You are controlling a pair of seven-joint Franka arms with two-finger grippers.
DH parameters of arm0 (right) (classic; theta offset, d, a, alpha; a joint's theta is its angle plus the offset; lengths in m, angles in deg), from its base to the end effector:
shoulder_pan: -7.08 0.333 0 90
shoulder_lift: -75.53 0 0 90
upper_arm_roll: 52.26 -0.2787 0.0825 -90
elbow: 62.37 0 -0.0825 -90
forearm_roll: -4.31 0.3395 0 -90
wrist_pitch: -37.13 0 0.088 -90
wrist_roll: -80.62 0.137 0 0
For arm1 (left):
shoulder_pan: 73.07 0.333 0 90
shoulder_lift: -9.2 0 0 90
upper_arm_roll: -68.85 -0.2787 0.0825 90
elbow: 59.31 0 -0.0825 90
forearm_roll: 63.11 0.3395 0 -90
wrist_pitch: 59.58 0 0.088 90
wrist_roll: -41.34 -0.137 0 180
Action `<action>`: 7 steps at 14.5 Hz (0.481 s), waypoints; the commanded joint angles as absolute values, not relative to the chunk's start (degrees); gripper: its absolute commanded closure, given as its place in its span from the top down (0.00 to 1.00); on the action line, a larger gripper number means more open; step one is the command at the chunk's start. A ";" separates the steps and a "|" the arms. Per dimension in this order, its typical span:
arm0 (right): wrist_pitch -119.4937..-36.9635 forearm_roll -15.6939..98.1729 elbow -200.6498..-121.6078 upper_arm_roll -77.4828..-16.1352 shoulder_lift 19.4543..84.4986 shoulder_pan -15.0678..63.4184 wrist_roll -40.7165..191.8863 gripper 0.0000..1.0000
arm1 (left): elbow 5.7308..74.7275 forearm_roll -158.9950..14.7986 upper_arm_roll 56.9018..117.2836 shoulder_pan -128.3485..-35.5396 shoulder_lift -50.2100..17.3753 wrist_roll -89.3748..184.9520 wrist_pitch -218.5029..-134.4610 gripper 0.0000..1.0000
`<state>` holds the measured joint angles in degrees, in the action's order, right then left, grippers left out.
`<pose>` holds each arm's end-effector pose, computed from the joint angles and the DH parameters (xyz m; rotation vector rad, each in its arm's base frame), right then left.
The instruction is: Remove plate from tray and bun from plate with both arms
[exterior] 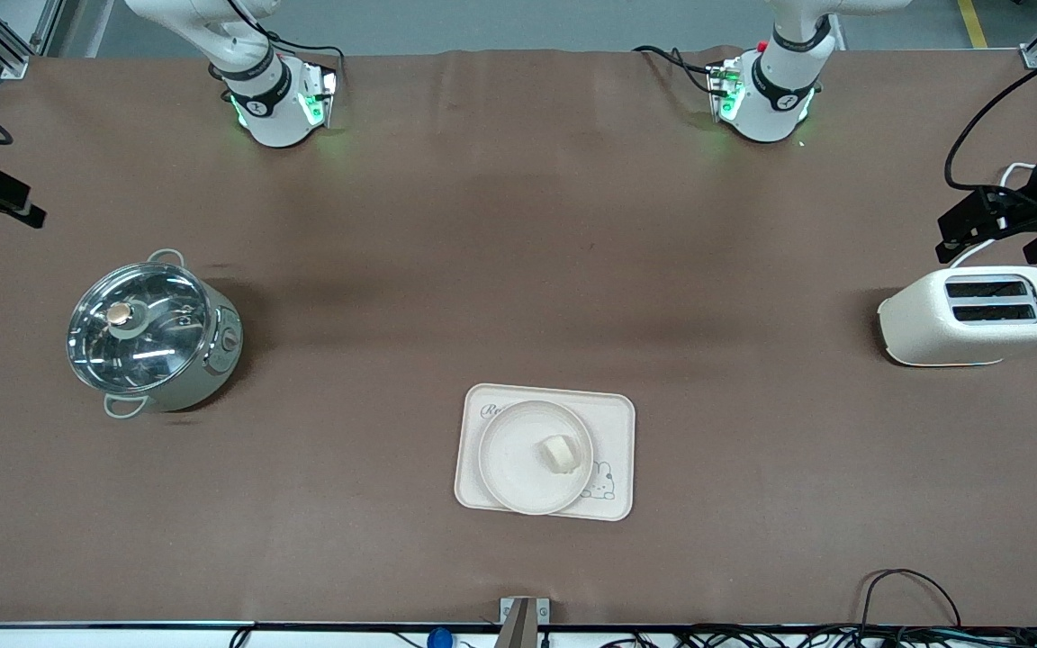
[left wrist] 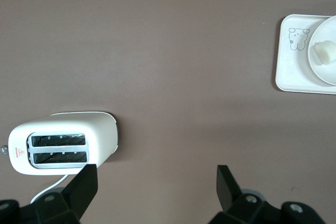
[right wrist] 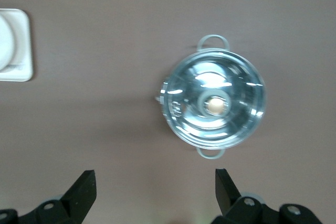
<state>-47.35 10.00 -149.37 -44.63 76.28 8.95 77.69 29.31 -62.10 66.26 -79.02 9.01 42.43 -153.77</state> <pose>0.4948 -0.0359 0.5783 -3.0380 0.0628 0.0354 0.5208 -0.0283 0.5728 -3.1234 0.0626 -0.1478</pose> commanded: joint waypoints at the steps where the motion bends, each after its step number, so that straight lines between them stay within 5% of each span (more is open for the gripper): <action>1: -52.15 12.65 -150.70 -44.96 73.44 14.09 78.68 1.00 | 27.88 -62.23 66.04 -79.13 8.41 42.13 -152.66 1.00; 7: -64.37 17.40 -150.61 -44.96 61.66 25.43 94.03 1.00 | 27.97 -62.23 66.04 -79.13 8.41 42.13 -152.66 1.00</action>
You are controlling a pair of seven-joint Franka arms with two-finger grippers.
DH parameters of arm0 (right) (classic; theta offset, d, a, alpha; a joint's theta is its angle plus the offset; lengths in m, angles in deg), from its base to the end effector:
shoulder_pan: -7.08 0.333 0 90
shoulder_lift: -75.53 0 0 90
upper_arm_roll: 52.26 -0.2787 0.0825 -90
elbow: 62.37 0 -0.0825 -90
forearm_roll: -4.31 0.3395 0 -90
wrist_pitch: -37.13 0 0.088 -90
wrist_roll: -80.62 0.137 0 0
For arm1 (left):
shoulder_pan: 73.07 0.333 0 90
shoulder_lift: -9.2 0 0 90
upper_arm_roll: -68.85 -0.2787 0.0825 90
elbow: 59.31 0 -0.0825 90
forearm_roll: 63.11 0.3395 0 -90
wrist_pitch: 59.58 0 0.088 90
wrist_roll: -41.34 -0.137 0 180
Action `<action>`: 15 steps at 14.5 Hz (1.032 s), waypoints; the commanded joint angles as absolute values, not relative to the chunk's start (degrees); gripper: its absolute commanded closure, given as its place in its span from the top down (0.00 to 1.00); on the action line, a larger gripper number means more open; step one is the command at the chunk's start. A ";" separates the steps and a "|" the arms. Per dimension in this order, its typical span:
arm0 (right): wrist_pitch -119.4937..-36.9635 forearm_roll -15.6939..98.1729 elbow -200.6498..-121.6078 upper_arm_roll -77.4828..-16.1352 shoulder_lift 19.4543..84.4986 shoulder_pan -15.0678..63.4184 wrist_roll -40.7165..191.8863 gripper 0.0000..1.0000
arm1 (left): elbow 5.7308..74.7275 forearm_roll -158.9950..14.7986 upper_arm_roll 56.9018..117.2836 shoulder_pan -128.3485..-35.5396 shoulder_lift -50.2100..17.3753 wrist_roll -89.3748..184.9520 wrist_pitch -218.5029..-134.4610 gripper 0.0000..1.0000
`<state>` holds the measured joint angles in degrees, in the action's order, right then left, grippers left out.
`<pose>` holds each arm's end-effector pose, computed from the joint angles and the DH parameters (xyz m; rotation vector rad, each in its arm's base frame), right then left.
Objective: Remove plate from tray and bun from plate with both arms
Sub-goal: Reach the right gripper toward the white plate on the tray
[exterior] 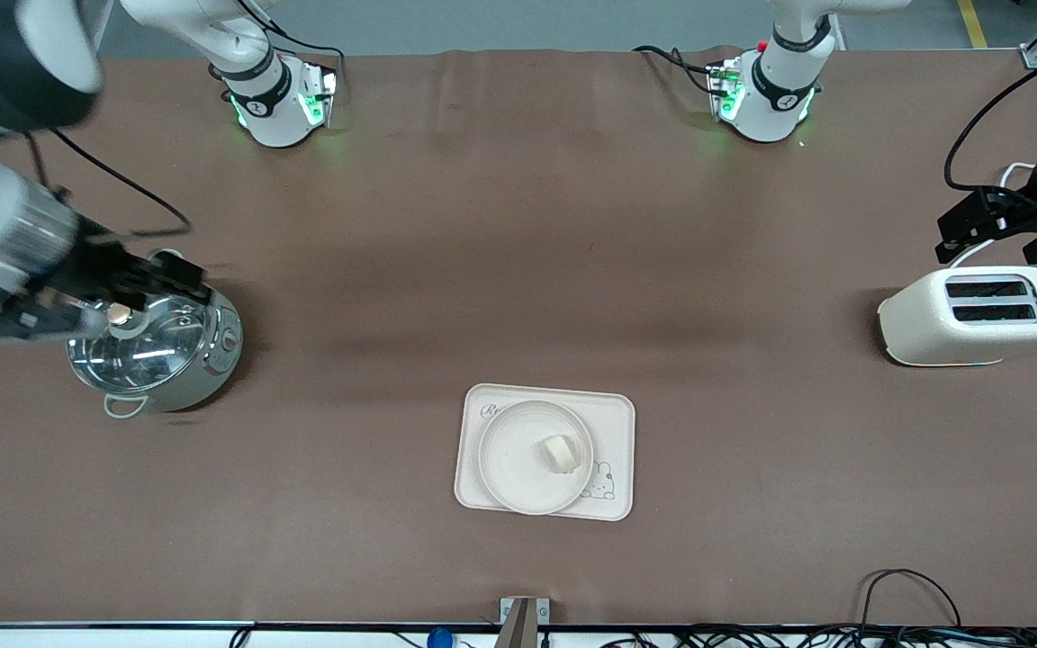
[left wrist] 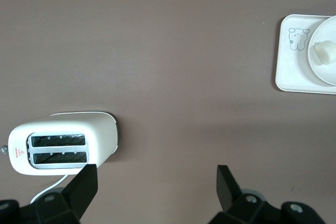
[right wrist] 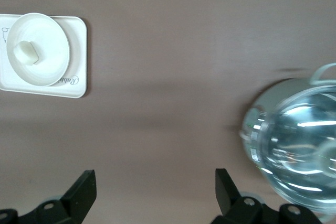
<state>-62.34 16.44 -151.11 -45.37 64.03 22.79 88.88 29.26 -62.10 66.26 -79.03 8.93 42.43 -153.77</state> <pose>0.5601 0.1174 0.4751 -2.9599 0.0357 0.0580 0.5212 -0.0284 0.5725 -3.1233 0.0629 -0.1469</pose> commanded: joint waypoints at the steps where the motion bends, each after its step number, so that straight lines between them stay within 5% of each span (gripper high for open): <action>1: -67.08 17.58 -150.53 -44.96 59.73 26.84 95.54 1.00 | 27.88 -62.23 66.04 -79.13 8.41 42.04 -152.66 1.00; 10: -95.04 29.00 -143.70 -44.96 32.50 36.78 103.46 1.00 | 28.05 -62.23 66.04 -79.13 8.41 41.95 -152.66 1.00; 15: -97.08 28.92 -130.33 -44.96 21.85 39.42 109.44 0.93 | 28.14 -62.23 66.04 -79.05 8.41 41.78 -152.66 1.00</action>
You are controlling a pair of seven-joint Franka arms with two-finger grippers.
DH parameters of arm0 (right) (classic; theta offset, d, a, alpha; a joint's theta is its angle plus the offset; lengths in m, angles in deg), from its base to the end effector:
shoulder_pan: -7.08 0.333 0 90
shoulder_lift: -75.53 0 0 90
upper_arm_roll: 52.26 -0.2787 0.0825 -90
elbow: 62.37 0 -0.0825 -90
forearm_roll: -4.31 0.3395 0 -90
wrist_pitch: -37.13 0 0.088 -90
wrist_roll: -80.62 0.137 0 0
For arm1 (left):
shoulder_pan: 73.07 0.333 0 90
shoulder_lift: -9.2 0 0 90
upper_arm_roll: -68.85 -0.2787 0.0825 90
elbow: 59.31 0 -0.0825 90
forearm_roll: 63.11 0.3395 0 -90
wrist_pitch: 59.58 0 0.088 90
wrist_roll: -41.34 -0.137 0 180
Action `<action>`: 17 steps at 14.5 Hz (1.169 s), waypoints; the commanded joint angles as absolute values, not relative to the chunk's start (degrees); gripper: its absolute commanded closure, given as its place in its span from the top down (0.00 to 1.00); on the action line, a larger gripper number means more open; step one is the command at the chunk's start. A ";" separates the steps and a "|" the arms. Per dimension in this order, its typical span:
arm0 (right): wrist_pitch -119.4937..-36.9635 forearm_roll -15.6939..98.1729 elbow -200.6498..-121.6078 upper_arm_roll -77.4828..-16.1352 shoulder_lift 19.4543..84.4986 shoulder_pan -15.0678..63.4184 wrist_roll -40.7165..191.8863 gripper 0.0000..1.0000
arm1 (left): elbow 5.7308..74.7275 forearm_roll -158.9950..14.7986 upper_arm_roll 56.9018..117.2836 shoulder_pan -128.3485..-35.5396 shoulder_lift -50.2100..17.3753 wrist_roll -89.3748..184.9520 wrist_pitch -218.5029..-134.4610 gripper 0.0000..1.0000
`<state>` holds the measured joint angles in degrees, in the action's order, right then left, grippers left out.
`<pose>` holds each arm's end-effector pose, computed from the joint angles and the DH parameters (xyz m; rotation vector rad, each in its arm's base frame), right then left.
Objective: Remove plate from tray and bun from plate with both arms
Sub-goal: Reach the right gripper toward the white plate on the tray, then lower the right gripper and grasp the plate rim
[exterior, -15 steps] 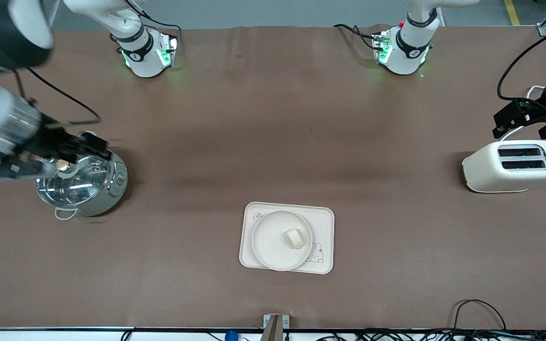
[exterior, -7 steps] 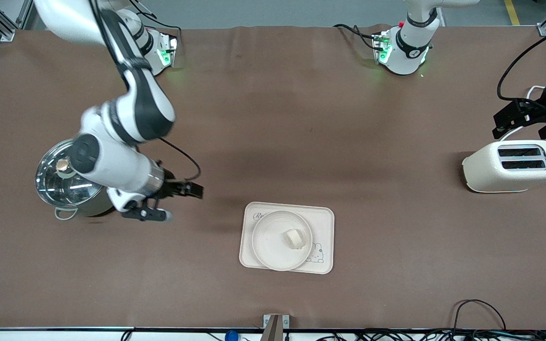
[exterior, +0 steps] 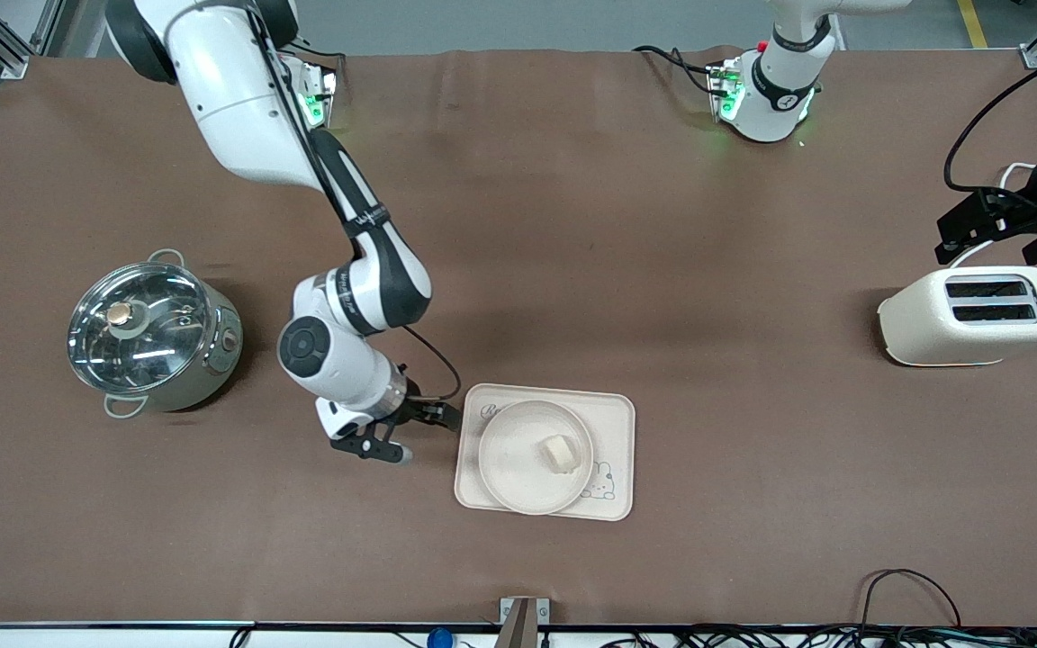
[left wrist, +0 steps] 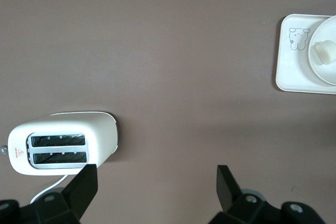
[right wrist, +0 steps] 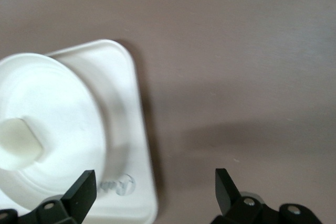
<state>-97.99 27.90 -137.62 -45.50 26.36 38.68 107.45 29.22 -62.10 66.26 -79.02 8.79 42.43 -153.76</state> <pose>0.6261 0.3250 0.2147 -2.8241 0.3551 -0.1045 0.5218 -0.0284 0.5715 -3.1233 0.0627 -0.1439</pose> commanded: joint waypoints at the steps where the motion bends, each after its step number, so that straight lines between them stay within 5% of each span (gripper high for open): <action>1: -98.30 28.92 -128.92 -44.96 20.26 39.68 109.53 0.89 | 28.14 -62.23 66.04 -79.05 8.41 41.78 -152.66 1.00; 7: -106.03 29.00 -125.92 -47.25 14.98 39.68 112.26 0.60 | 28.14 -62.23 66.04 -79.13 8.50 41.78 -152.66 1.00; 12: -106.22 28.92 -124.51 -47.95 13.48 40.30 112.26 0.52 | 28.14 -62.23 66.04 -79.05 8.41 41.78 -152.66 1.00; 16: -106.31 28.83 -124.68 -47.95 12.95 41.09 111.65 0.21 | 28.23 -62.23 66.04 -79.05 8.50 41.78 -152.66 1.00; 17: -106.31 28.83 -124.77 -47.95 12.95 41.18 112.08 0.06 | 28.23 -62.23 66.04 -79.05 8.50 41.78 -152.66 1.00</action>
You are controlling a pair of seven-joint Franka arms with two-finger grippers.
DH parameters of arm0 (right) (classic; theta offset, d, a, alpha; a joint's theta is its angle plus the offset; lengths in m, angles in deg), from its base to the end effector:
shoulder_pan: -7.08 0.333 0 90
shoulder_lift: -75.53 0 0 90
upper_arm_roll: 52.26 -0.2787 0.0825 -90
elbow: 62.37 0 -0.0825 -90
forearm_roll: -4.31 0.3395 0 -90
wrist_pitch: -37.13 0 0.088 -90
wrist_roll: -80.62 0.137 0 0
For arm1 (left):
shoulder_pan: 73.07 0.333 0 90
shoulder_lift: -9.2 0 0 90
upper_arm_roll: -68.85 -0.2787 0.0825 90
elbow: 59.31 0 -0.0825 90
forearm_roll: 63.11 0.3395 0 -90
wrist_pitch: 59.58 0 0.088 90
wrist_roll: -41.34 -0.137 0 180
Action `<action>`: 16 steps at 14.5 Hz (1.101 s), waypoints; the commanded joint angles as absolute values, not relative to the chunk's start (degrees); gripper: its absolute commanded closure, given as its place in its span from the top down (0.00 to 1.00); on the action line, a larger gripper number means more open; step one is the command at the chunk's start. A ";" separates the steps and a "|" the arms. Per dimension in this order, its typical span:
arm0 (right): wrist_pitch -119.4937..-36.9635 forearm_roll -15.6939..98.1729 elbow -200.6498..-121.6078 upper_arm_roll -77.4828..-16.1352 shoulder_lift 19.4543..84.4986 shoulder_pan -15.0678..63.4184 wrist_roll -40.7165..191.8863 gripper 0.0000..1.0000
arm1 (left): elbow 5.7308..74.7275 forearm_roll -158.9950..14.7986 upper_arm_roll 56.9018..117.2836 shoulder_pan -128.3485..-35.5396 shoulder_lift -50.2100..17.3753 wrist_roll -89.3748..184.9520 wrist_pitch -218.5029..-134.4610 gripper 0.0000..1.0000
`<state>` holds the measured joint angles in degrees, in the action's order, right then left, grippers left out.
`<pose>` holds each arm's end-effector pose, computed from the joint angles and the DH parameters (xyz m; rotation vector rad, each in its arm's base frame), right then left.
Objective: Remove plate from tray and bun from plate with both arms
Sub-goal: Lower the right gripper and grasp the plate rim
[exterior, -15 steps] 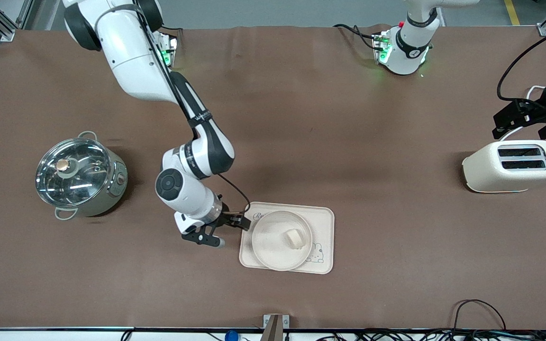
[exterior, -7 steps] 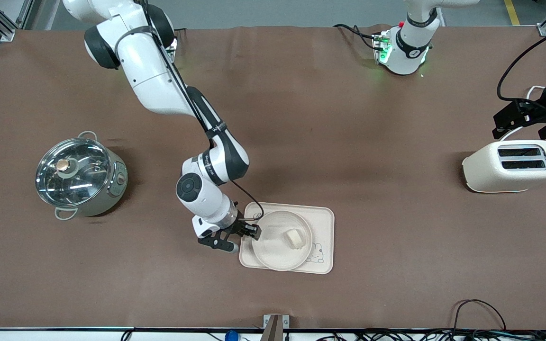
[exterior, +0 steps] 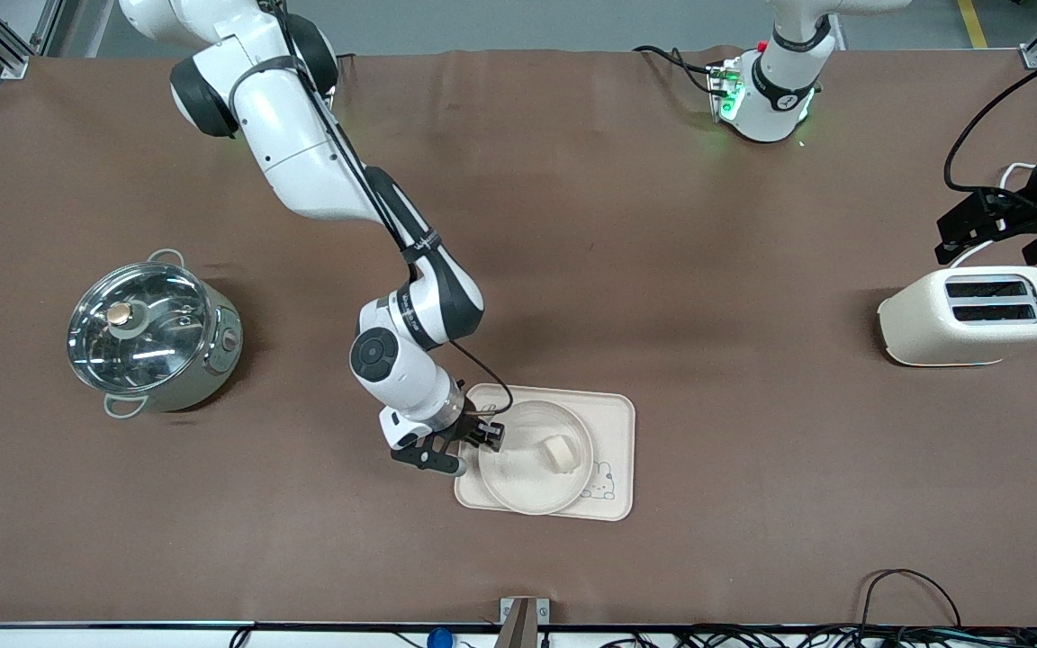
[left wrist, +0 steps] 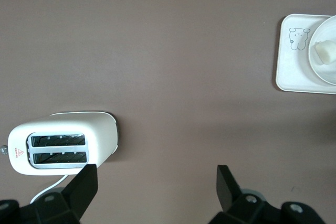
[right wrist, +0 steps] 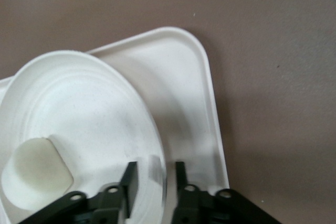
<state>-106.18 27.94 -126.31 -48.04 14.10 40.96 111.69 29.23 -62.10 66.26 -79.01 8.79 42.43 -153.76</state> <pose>0.6281 0.3827 0.1630 -2.7456 0.3709 -0.2102 0.5218 -0.0283 0.5714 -3.1233 0.0624 -0.1437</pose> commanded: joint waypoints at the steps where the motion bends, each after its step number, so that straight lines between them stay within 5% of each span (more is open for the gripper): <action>1: -106.74 28.74 -124.77 -47.86 12.69 41.53 111.99 0.00 | 28.23 -62.23 66.04 -79.05 8.41 41.78 -152.66 1.00; 7: -106.49 28.82 -126.95 -47.95 15.66 40.91 110.16 0.00 | 28.23 -62.23 65.96 -79.05 8.50 41.60 -152.66 1.00; 12: -106.22 29.87 -141.09 -52.33 28.39 40.13 108.13 0.00 | 28.23 -62.23 65.96 -79.05 8.50 41.69 -152.66 1.00; 16: -113.40 32.87 -162.86 -56.20 42.80 40.74 108.04 0.00 | 28.23 -62.23 65.95 -79.05 8.50 41.60 -152.66 1.00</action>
<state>-108.29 30.75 -145.11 -53.77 31.12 41.10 110.07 29.26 -62.10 66.26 -79.00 8.78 42.41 -153.75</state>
